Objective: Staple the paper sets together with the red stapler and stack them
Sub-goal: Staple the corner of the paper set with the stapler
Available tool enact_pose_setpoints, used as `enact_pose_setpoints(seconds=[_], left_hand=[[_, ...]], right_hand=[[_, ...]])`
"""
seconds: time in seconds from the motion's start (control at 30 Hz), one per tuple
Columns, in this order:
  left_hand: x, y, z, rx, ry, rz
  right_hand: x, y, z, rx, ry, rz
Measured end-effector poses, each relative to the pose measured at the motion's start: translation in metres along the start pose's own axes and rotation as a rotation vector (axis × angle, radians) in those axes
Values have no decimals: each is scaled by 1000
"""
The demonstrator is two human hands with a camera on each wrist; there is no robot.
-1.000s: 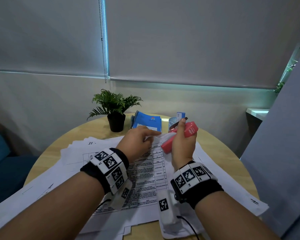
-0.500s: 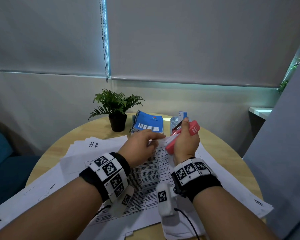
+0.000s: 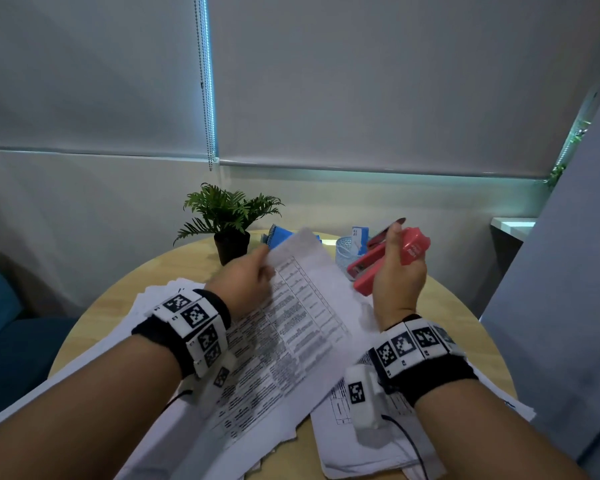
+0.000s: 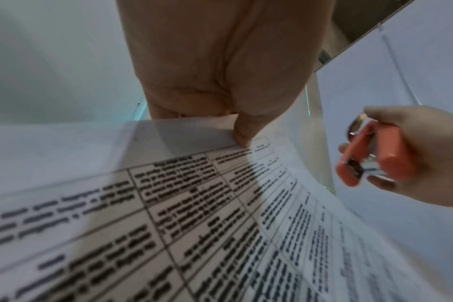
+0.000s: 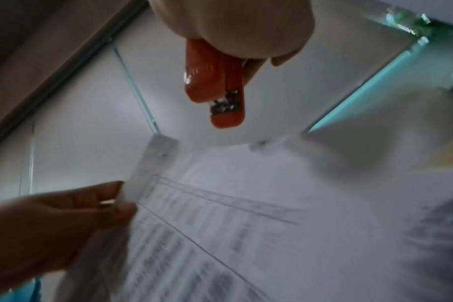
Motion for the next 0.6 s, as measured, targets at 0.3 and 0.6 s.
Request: enact_pose_setpoints(seconds=[0.3,0.6], left_hand=[[75,-2,-7,73,234,351],[93,6,-9,153,253,341]], right_hand=[[-5,36,44,-398,132,-591],[-27,55,37,-582,22,-648]])
Point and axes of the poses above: each hand's wrist, its own y-axis away from the middle knuckle, its own x-axis out of the back of the hand, z = x × y, the point moved 7 cm from there along -y, towards the middle knuckle, and after that the axes turned 7 degrees about -x, right-handed, at the moved point
